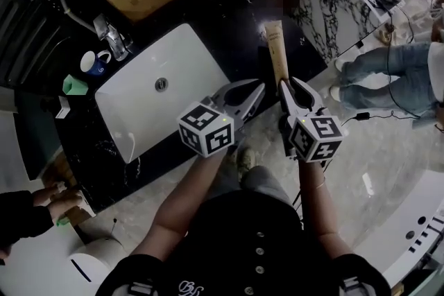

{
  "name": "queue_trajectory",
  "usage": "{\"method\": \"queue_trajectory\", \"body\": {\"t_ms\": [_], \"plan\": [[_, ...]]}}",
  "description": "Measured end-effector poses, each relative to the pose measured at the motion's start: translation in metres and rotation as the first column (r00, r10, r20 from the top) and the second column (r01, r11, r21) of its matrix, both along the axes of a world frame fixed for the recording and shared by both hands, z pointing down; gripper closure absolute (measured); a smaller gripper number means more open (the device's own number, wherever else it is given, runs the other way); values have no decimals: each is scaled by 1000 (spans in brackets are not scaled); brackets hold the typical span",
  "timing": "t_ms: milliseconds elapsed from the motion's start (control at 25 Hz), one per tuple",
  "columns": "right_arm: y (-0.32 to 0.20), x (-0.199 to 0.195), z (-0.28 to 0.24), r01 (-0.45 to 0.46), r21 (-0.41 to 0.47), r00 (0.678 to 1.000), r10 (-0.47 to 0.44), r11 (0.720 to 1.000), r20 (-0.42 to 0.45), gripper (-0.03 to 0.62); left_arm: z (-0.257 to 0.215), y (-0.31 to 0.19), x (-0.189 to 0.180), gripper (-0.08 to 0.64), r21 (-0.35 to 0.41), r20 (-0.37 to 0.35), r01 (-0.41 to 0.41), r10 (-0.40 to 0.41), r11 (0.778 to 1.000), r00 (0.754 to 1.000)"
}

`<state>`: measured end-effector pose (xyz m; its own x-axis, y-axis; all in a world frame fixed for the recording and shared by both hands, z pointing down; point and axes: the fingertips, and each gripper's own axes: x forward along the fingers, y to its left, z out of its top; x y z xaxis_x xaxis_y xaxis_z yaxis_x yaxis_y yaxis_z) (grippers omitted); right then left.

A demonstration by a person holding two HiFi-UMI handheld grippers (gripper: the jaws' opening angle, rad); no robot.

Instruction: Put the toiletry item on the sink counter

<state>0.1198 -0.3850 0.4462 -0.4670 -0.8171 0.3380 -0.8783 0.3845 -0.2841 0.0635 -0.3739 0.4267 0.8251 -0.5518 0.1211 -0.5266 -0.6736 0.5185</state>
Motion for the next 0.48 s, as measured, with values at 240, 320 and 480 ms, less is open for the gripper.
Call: {"method": "queue_trajectory", "body": {"t_ms": [240,320,480], "plan": [[-7,-1,18,1,-37,1000,-2,999,-19,522,16,-6,4,541,-43,-9,7,-8,999,1000],[-9,-1,23,3,-48,1000,-4,999,-24,522,20,-7,5,541,-52,-12,7,-8,999,1000],[-12,-2,33,-2,-70,999,-1,998,-41,522,26,-7,6,541,-67,-17,7,-8,998,1000]]}}
